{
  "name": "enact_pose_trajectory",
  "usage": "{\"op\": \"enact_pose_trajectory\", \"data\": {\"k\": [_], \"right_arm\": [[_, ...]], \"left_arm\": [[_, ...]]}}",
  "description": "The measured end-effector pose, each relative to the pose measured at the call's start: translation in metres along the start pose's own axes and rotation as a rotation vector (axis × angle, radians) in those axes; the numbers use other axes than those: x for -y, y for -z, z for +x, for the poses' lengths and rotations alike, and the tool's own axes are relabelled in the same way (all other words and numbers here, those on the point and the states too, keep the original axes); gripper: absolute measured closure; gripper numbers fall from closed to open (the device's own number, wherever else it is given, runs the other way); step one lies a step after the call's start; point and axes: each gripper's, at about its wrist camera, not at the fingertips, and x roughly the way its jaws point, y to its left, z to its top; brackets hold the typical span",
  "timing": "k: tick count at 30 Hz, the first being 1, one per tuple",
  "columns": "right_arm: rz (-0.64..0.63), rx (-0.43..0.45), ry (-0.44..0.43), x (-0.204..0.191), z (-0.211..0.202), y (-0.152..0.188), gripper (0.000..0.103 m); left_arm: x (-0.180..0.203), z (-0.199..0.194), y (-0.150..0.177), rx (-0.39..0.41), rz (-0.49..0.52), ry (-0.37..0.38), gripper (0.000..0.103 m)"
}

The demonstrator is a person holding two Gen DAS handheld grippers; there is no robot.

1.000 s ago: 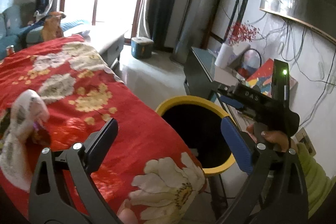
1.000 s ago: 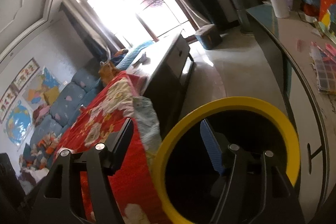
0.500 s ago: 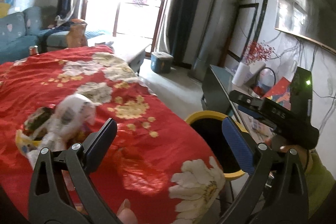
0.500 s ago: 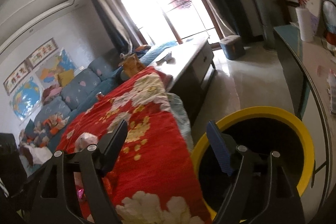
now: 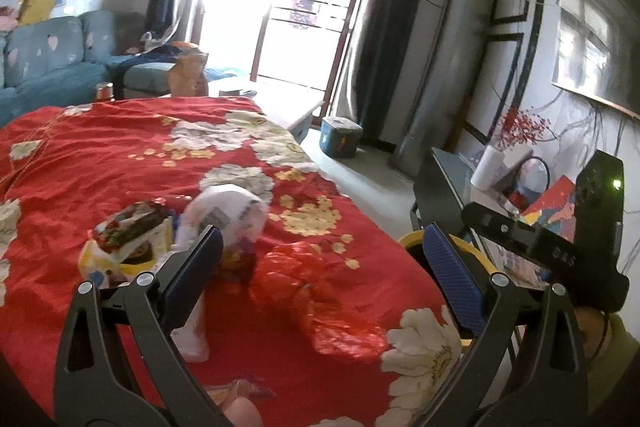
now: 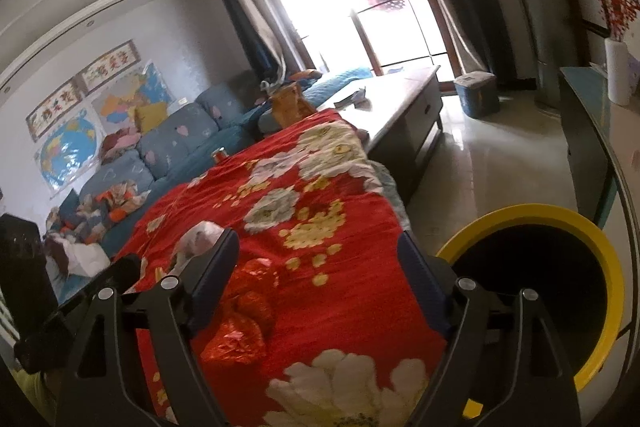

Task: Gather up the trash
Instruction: 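Move both grippers back over the trash on the bedspread, then grasp the white printed plastic bag with the left gripper while the right grasps the red plastic bag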

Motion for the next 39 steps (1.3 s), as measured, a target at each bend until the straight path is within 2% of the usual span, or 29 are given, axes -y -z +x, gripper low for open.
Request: {"op": "enact_pose_trajectory", "data": {"k": [13,23,28,39], "right_arm": [[-0.105,-0.071,-0.066,-0.05,0.02,0.019,0.023],[-0.175,-0.145,-0.089,-0.078,0.042,0.042,0.023],[-0.206,-0.177,-0.085,-0.087,0.053,0.053,0.023],[-0.221,-0.257,-0.025,-0.082,0.082,0.076,0.023]], "left_arm": [[-0.047,-0.02,-0.003,0.031,-0.079,-0.094,0.011],[-0.086,-0.029,0.005,0.005,-0.142,-0.16,0.011],[-0.099,-0.025,0.01,-0.023,-0.172,-0.16,0.011],[-0.105,0.004,0.033,-0.163,-0.168,-0.103,0.011]]}}
